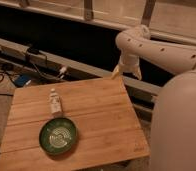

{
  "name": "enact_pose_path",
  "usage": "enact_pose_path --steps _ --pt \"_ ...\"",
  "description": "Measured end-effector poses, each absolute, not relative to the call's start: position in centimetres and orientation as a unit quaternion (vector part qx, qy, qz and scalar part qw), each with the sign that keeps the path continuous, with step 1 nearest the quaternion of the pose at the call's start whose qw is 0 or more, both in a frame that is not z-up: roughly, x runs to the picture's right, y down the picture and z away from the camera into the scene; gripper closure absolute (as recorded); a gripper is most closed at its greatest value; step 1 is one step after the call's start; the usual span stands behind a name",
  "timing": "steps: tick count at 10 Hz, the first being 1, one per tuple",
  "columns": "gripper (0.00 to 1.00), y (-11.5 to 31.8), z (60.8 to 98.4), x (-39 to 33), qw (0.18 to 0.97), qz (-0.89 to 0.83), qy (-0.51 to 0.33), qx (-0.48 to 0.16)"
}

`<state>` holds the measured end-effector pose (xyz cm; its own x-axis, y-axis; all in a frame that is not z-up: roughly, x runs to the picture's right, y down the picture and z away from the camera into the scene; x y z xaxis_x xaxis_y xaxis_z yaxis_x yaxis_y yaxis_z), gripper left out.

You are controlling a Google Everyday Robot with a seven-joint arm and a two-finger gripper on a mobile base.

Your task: Place the bottle in the ceramic bowl

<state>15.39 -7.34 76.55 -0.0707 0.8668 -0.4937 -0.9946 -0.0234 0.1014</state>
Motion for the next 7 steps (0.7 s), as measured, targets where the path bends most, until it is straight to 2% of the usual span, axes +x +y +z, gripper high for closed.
enact_pose_path --steps 4,7 --pt "0.2 -11.3 78.5 7.7 0.689 0.675 0.209 -0.163" --pt "0.2 -10.4 78.2 0.5 0.735 0.622 0.202 -0.179"
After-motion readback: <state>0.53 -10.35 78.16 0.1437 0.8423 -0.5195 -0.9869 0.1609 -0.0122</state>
